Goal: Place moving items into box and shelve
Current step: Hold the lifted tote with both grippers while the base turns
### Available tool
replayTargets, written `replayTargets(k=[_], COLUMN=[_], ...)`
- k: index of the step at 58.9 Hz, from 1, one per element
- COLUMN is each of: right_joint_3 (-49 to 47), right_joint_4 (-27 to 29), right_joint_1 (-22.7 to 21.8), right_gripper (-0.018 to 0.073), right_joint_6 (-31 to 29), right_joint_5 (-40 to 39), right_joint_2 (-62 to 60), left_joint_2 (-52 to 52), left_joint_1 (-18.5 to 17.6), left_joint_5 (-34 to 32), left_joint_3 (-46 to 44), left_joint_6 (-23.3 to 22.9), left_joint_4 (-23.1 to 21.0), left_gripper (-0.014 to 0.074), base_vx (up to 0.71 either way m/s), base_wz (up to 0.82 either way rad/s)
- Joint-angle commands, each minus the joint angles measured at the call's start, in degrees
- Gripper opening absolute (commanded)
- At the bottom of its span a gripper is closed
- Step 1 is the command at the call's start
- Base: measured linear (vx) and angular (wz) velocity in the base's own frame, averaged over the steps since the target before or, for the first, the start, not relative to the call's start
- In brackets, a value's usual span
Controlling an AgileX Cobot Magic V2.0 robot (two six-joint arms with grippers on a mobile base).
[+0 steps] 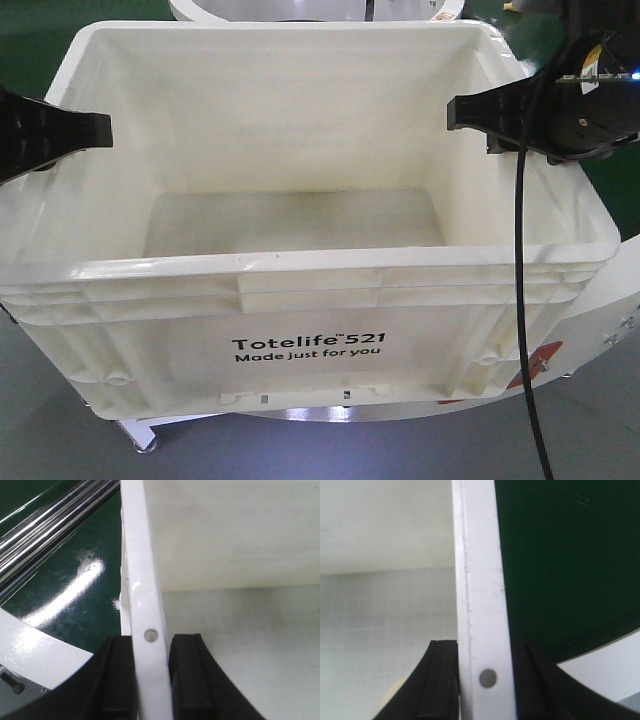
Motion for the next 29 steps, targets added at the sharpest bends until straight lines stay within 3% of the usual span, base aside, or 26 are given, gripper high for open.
replayTargets(k=[1,29], right_joint_3=[-2.1,-2.1], right_joint_4=[-4.47,-4.47], right_joint_1=[0.05,0.05], right_gripper=[0.012,0.012], right_joint_6=[-1.11,-1.11], right_joint_5=[-4.88,-4.88], right_joint_2=[-2.58,-2.58], left_joint_2=[-1.85,-1.85], left_joint_1=[-0.65,-0.65], left_joint_5=[-7.1,-7.29], left_joint_3=[-2.47,-2.47], left_joint_6=[0.1,0.1], left_joint_4=[2.89,2.89], left_gripper=[0.0127,0.0127], base_vx=[0.0,0.0], base_wz=[0.0,0.0])
